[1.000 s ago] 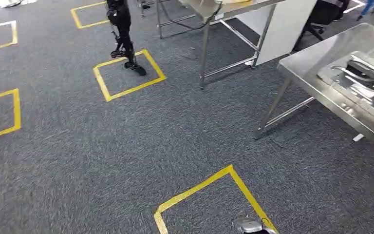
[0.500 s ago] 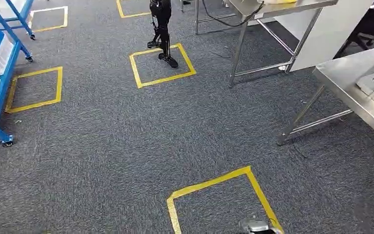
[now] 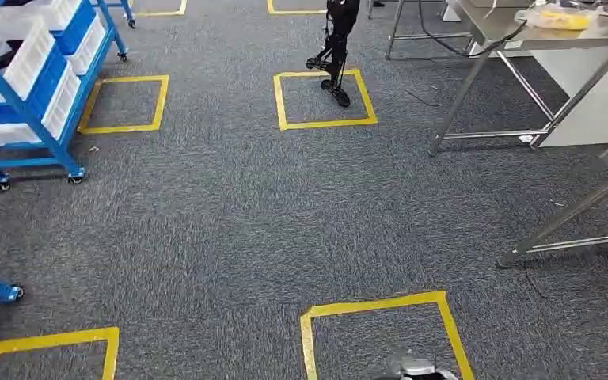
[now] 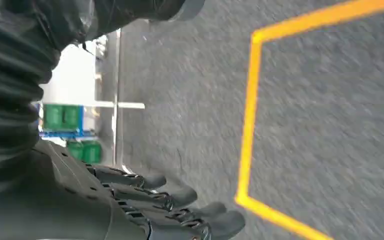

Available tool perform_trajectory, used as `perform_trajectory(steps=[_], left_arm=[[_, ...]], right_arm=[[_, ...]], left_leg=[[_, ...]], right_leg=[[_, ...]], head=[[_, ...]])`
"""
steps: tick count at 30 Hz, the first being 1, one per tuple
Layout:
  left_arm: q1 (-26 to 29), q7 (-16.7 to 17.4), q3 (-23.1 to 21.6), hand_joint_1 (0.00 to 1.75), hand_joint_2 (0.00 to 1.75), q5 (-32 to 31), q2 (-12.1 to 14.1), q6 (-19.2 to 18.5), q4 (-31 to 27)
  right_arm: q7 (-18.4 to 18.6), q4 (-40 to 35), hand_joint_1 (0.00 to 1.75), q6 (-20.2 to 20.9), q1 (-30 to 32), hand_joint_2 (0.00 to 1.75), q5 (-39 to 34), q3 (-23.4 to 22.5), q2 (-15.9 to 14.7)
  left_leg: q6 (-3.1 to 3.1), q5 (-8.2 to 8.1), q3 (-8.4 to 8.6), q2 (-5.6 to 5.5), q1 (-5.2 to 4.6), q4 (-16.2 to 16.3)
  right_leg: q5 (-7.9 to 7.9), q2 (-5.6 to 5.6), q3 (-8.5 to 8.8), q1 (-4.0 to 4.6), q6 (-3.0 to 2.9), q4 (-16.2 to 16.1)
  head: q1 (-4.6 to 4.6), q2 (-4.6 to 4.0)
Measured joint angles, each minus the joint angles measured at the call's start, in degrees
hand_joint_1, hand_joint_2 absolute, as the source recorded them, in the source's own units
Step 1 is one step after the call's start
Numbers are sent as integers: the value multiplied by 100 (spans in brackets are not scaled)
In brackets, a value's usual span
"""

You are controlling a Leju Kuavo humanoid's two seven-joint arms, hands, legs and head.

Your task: Take the parts from the cabinet and place them on the table.

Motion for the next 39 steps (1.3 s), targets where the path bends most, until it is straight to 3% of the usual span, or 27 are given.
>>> perform_trajectory(steps=[2, 3, 5, 6, 7, 8, 11, 12, 14, 15, 17, 18, 19, 21, 22, 23, 24, 27, 28, 29, 30, 32, 33, 35, 37, 38, 39], left_arm=[[-10, 2, -2, 0, 0, 0, 0, 23, 0], [-12, 2, -4, 0, 0, 0, 2, 66, 0], [-12, 9, -31, 0, 0, -4, 2, 184, 0], [-12, -2, -57, 0, 0, -11, 2, 267, 0], [-9, -46, -96, 0, 0, -15, -8, 350, 0], [-46, -96, -122, 0, 0, -15, -22, 411, 0], [-23, -157, -181, 0, 0, -15, -22, 459, 0], [-9, -179, -203, 0, 0, -15, -20, 459, 0], [-27, -190, -208, 0, 0, -13, -22, 415, -2], [-47, -188, -208, 0, 0, -11, -20, 396, -2], [-62, -151, -210, 0, 0, -4, -15, 365, -2], [-58, -133, -210, 0, 0, -2, -15, 365, -2], [-51, -109, -210, 0, 0, 0, -15, 365, -2], [-31, -87, -212, 0, 0, 0, -13, 365, -2], [-35, -87, -212, 0, 0, 2, -11, 365, -2], [-57, -87, -212, 0, 0, 2, -15, 365, -20], [-62, -87, -212, 0, 0, 2, -9, 369, -22], [-29, -72, -214, 0, 0, 2, 6, 374, -22], [-26, -72, -214, 0, 0, 2, 7, 374, -24], [-36, -70, -216, 0, 0, 4, 7, 376, -24], [-56, -55, -216, 0, 0, 4, 7, 385, -26], [-63, -44, -219, 0, 0, 4, 7, 387, -31], [-63, -39, -219, 0, 0, 4, 9, 387, -33], [-58, -37, -219, 0, 0, 4, 9, 387, -33], [-61, -24, -221, 0, 0, 4, 7, 391, -44], [-61, -24, -221, 0, 0, 7, -9, 396, -55], [-85, -24, -221, 0, 0, 7, -13, 407, -63]], right_arm=[[-2, 2, 0, 7, 55, 175, 0, -2, 0], [-2, 4, 0, 7, 71, 175, 0, -4, -2], [-4, 7, 0, 0, 68, 175, 0, -26, -2], [-9, 7, 0, -9, 63, 175, 0, -48, -2], [-11, 7, 0, -20, 66, 175, 2, -63, -7], [-13, 7, 0, -24, 73, 175, 11, -74, -17], [-26, 7, 0, -31, 59, 175, 15, -98, -15], [-26, 0, 0, -33, 54, 175, 15, -109, -4], [-26, 0, 0, -33, 54, 175, 20, -149, 20], [-26, 2, 0, -28, 55, 0, 31, -157, 20], [-28, 4, 0, -18, 68, 0, 39, -179, 20], [-35, 4, 0, -13, 68, 0, 46, -186, 20], [-37, 4, 0, -7, 67, 0, 50, -192, 22], [-37, 2, 0, -2, 65, 0, 55, -203, 37], [-37, 2, 0, -2, 62, 0, 55, -212, 37], [-37, 4, 0, 0, 60, 0, 55, -225, 26], [-37, 4, 0, 9, 52, 0, 57, -234, 26], [-35, -2, 0, 15, 24, 0, 70, -240, 50], [-33, -4, 0, 17, 16, 0, 70, -247, 50], [-31, -4, 0, 15, 13, 0, 72, -256, 52], [-35, -4, 0, 26, 22, 0, 74, -262, 57], [-31, 0, 0, 46, 61, 0, 79, -275, 57], [-31, 2, 0, 48, 79, 0, 81, -280, 57], [-20, 2, 0, 46, 77, 0, 87, -286, 57], [-20, 4, 0, 44, 70, 0, 87, -299, 48], [-20, 4, 0, 44, 72, 0, 85, -315, 26], [-22, 4, 0, 44, 78, 0, 81, -324, 22]], left_leg=[[51, -1, -8, -182, -64, 9], [58, -3, -5, -284, -92, 16], [69, -15, 23, -472, -127, 43], [69, -27, 37, -562, -133, 58], [64, -35, 14, -624, -115, 61], [42, -40, -21, -704, -150, 101], [-74, 19, -75, -921, -80, 32], [-117, 25, -80, -991, -126, 7], [-134, -233, -250, -368, -129, 409], [-160, -427, -457, -219, -116, 803], [-218, -691, -877, -129, -60, 1547], [-241, -655, -954, -109, -33, 1656], [-268, -486, -882, -83, -7, 1481], [-312, 8, -414, 37, 35, 566], [-336, 147, -176, 270, 43, 118], [-301, 78, -152, 351, -21, 91], [-211, 95, -169, 239, -17, 75], [-89, 104, -172, 62, -45, 44], [-50, 129, -140, 12, -25, 9], [-10, 133, -138, -30, -29, 4], [16, 138, -149, -80, -39, 5], [66, 137, -159, -227, -85, 8], [70, 136, -157, -321, -105, 12], [72, 131, -137, -481, -126, 26], [71, 130, -120, -632, -127, 27], [57, 131, -136, -703, -124, 31], [25, 141, -164, -773, -115, 47]], right_leg=[[-214, 72, -454, 40, -35, 815], [-118, 83, -529, 64, -67, 866], [414, 132, -329, 120, -168, 222], [763, 259, -106, 151, -230, -356], [850, 564, 17, 176, -288, -706], [836, 641, 47, 149, -290, -818], [811, 464, 79, 192, -300, -871], [858, 383, 152, 132, -341, -1003], [917, 215, 264, 123, -398, -1151], [916, 131, 272, 138, -398, -1158], [885, -48, 273, 141, -393, -1146], [870, -129, 274, 136, -381, -1136], [850, -208, 278, 124, -359, -1122], [793, -342, 298, 95, -297, -1075], [756, -404, 309, 100, -252, -1034], [717, -453, 303, 136, -199, -1009], [699, -513, 312, 137, -158, -1005], [670, -647, 384, 100, -68, -1013], [582, -411, 370, 57, -21, -951], [403, -127, 263, 59, -31, -702], [171, 3, 53, 68, -42, -270], [-174, 69, -425, 77, -69, 667], [-162, 77, -556, 87, -91, 870], [238, 112, -436, 128, -176, 462], [845, 400, -9, 194, -295, -595], [818, 734, 90, 186, -359, -825], [834, 720, 99, 179, -354, -932]], head=[[0, 0], [0, 0], [-2, 0], [0, 0], [2, 0], [-2, 0], [-2, 0], [-2, 0], [-13, 0], [-9, 0], [-9, 0], [-13, 0], [-11, 0], [-13, 0], [-11, 0], [-13, 0], [7, 0], [4, 0], [4, 0], [2, 0], [7, 0], [4, 0], [4, 0], [4, 0], [4, 0], [-2, 0], [4, 0]])
